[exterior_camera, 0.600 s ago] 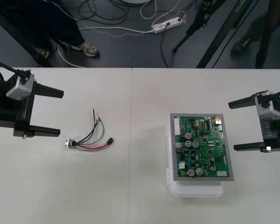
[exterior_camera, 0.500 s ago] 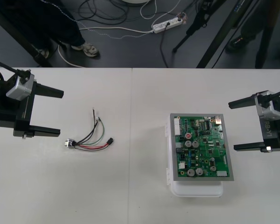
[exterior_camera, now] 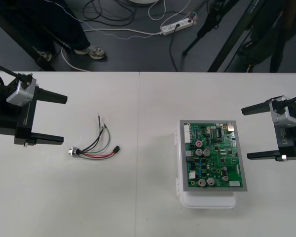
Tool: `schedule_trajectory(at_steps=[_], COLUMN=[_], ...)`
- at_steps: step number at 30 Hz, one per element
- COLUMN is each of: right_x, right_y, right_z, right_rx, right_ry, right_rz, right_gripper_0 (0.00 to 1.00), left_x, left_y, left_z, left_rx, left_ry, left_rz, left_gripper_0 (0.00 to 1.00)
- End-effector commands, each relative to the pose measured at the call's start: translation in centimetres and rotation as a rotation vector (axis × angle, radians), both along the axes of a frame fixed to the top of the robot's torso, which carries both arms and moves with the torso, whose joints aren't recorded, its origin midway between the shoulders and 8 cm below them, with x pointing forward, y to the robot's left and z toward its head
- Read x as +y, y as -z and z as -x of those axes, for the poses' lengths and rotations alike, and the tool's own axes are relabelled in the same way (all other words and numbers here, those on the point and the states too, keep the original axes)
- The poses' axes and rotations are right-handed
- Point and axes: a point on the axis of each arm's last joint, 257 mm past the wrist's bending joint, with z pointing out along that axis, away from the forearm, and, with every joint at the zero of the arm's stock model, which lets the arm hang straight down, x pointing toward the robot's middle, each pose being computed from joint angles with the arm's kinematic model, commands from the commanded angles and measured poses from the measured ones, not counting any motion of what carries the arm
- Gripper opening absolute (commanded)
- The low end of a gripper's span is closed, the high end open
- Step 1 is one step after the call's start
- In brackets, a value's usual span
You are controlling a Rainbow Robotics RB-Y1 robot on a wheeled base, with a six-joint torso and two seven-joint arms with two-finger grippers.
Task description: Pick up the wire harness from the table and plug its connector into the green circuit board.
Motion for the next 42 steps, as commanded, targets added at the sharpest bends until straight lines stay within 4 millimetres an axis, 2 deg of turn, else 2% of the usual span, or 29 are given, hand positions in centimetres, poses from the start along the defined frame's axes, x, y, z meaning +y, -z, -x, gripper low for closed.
schedule_trajectory(at_steps=[1, 42], right_x=[0.0, 0.0], right_y=[-0.36, -0.36], right_z=[0.47, 0.47], right_rx=[-0.037, -0.037], right_ry=[-0.028, -0.028], right_rz=[0.016, 0.016], right_gripper_0=[1.0, 1.0], left_x=[0.11, 0.11], left_y=[-0.64, -0.64], left_z=[0.53, 0.53], left_rx=[-0.064, -0.064], left_ry=[0.068, 0.068], left_rz=[-0.077, -0.077], left_gripper_0=[1.0, 1.0])
